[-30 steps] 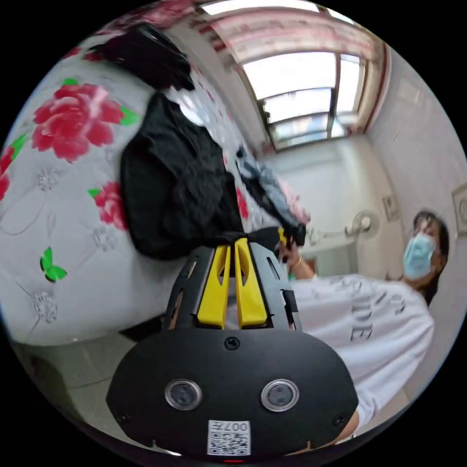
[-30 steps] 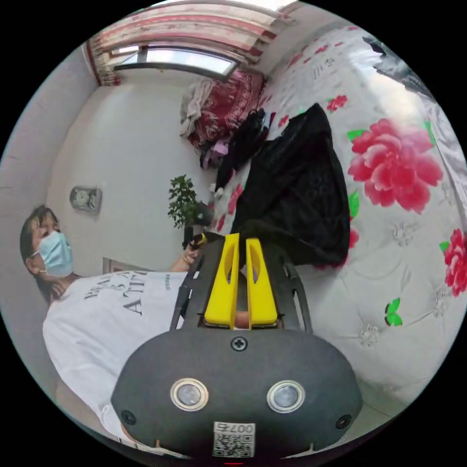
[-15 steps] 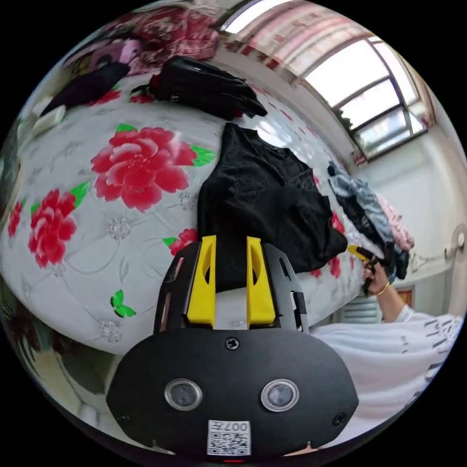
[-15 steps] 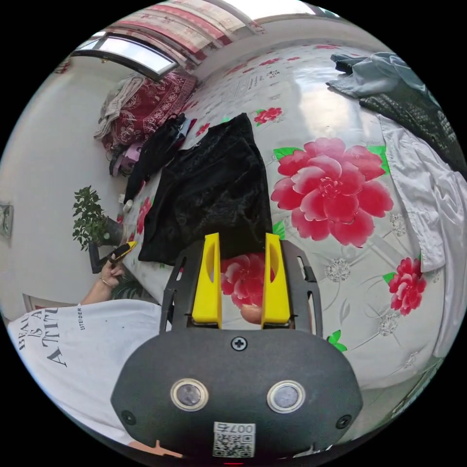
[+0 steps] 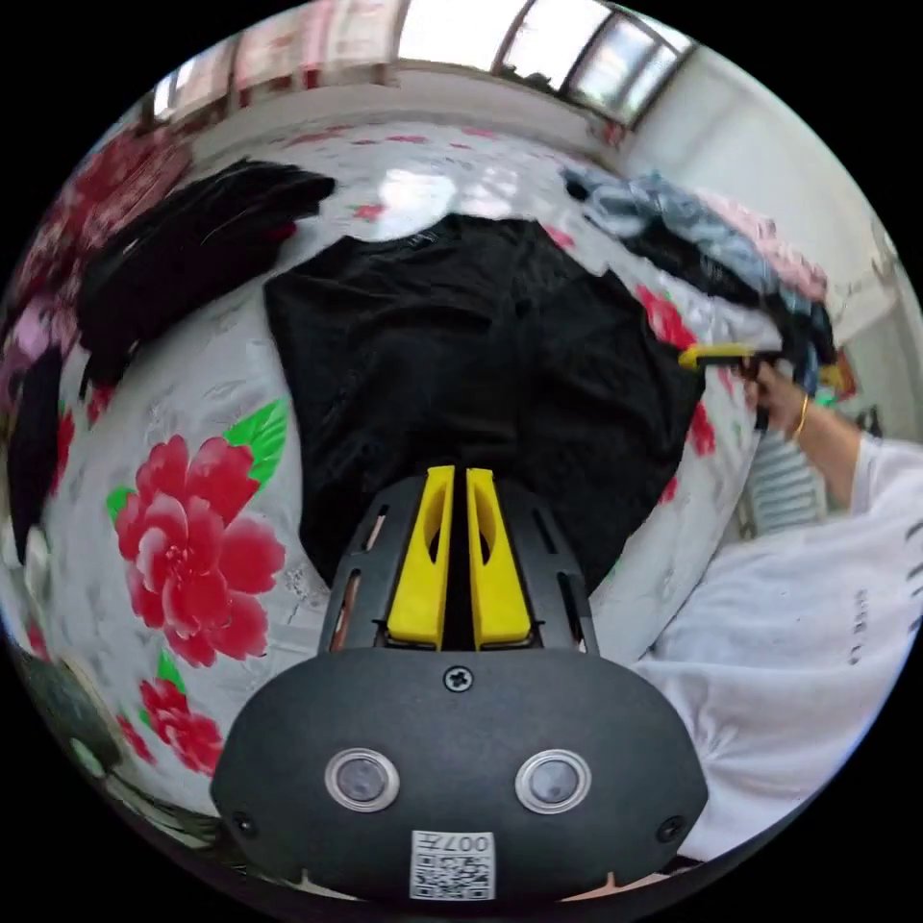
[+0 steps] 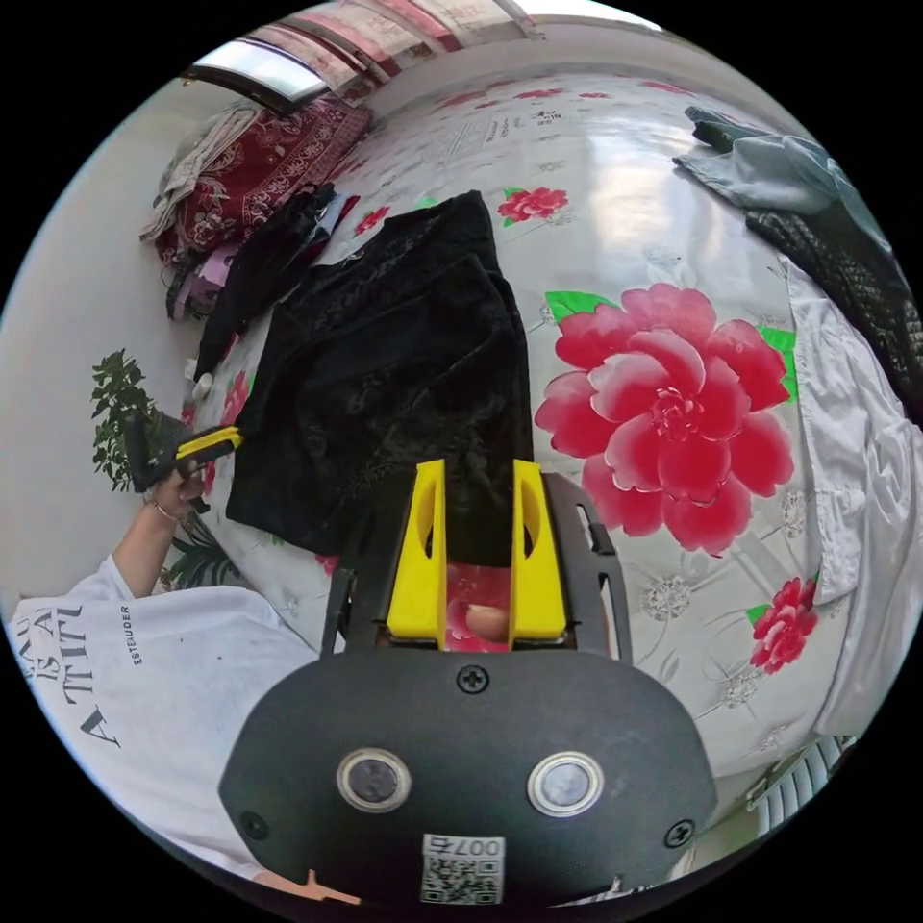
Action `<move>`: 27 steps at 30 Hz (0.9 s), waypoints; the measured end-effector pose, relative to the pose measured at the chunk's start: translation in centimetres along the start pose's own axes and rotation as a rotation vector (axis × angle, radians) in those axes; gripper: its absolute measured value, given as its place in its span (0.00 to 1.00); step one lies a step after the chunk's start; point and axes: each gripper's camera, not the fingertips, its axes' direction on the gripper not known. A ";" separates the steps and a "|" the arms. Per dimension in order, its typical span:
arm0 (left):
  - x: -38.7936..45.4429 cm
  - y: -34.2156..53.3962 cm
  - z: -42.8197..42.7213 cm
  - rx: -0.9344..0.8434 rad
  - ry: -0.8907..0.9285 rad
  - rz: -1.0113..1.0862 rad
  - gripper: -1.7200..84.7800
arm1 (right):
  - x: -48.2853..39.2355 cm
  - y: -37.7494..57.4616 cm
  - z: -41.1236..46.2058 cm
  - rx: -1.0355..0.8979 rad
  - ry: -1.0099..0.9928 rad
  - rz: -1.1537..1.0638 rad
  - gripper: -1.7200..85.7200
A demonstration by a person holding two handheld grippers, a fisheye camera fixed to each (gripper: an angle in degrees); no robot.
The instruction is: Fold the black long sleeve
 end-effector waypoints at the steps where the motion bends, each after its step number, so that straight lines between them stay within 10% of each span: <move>1: -2.8 -0.1 -1.2 0.067 0.061 -0.145 0.02 | 0.0 0.2 -0.2 0.015 -0.004 0.005 0.12; 7: -11.1 3.5 -3.7 0.234 0.083 -0.623 0.04 | -0.5 1.0 -1.0 0.024 -0.032 -0.026 0.13; 22: 2.9 12.7 0.9 -0.109 -0.277 -0.210 0.09 | -1.5 4.8 0.8 -0.117 0.070 -0.198 0.04; 27: 1.5 13.1 -0.3 -0.106 -0.141 -0.220 0.02 | -0.5 7.8 -3.3 -0.030 -0.005 -0.234 0.02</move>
